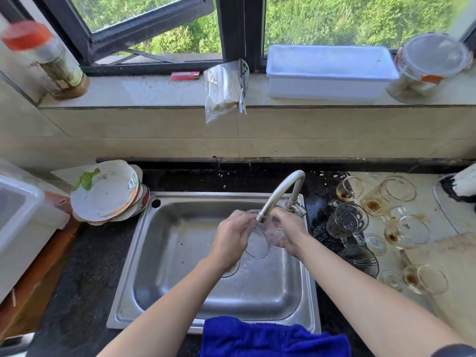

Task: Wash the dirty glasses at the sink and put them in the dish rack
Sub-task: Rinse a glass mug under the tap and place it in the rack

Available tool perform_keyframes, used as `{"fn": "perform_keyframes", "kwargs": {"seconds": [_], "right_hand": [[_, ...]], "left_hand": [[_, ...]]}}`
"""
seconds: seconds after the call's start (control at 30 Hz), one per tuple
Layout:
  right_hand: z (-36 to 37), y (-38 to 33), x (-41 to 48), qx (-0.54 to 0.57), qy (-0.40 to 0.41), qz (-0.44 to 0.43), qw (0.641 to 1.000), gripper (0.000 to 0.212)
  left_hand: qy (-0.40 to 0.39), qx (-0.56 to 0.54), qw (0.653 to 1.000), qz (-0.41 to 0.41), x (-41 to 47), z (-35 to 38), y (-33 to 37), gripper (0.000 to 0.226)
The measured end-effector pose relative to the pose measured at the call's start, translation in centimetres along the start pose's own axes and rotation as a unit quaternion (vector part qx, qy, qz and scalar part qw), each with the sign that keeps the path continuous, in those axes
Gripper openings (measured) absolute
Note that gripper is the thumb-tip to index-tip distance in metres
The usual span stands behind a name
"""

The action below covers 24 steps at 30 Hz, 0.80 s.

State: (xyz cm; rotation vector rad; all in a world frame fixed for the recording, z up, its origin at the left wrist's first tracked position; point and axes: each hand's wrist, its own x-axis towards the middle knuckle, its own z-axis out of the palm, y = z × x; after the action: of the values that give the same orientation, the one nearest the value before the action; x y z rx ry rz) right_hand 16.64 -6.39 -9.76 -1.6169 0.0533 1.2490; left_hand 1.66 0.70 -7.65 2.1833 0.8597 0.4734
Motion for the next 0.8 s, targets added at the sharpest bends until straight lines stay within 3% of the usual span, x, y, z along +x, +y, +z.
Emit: {"fn": "perform_keyframes", "kwargs": {"seconds": [0.07,0.13,0.17,0.2,0.3,0.4,0.53,0.6,0.7,0.77,0.8], "right_hand": [[0.0,-0.2,0.3,0.031,0.024,-0.005,0.999,0.015],[0.3,-0.2,0.2,0.064,0.025,0.003,0.998,0.013],[0.5,-0.1,0.2,0.078,0.023,0.001,0.997,0.018],[0.9,0.0,0.1,0.083,0.032,-0.007,0.996,0.025],[2.2,1.1,0.2,-0.039,0.101,-0.051,0.993,0.06],[3.2,1.9,-1.3,-0.129,0.073,-0.1,0.984,0.066],[2.4,0.3,-0.8,-0.078,0.055,-0.032,0.995,0.076],[2.6,0.4,-0.7,-0.144,0.082,-0.047,0.985,0.063],[3.6,1.6,-2.3,-0.194,0.03,-0.08,0.977,0.047],[3.0,1.3,-2.0,-0.152,0.005,-0.063,0.986,0.056],[2.5,1.0,-1.4,-0.137,0.03,-0.053,0.989,0.064]], "left_hand": [[-0.018,-0.113,0.98,-0.165,0.0,0.0,0.4,0.048],[-0.119,-0.286,0.881,-0.357,-0.2,0.1,1.0,0.032],[-0.156,-0.337,0.84,-0.395,-0.3,0.3,1.2,0.022],[-0.171,-0.346,0.834,-0.394,-0.4,0.5,1.2,0.017],[-0.135,-0.248,0.902,-0.326,-0.1,1.1,1.1,0.022],[-0.098,-0.109,0.954,-0.263,0.1,1.0,0.4,0.03],[-0.11,-0.048,0.97,-0.212,-0.4,0.6,0.4,0.032],[-0.098,-0.038,0.973,-0.206,-0.3,0.7,0.4,0.033],[-0.081,0.039,0.978,-0.186,0.0,0.4,-0.7,0.03],[-0.097,0.108,0.977,-0.153,-0.3,0.2,-1.0,0.026],[-0.108,0.119,0.978,-0.132,-0.5,0.3,-0.8,0.023]]}}
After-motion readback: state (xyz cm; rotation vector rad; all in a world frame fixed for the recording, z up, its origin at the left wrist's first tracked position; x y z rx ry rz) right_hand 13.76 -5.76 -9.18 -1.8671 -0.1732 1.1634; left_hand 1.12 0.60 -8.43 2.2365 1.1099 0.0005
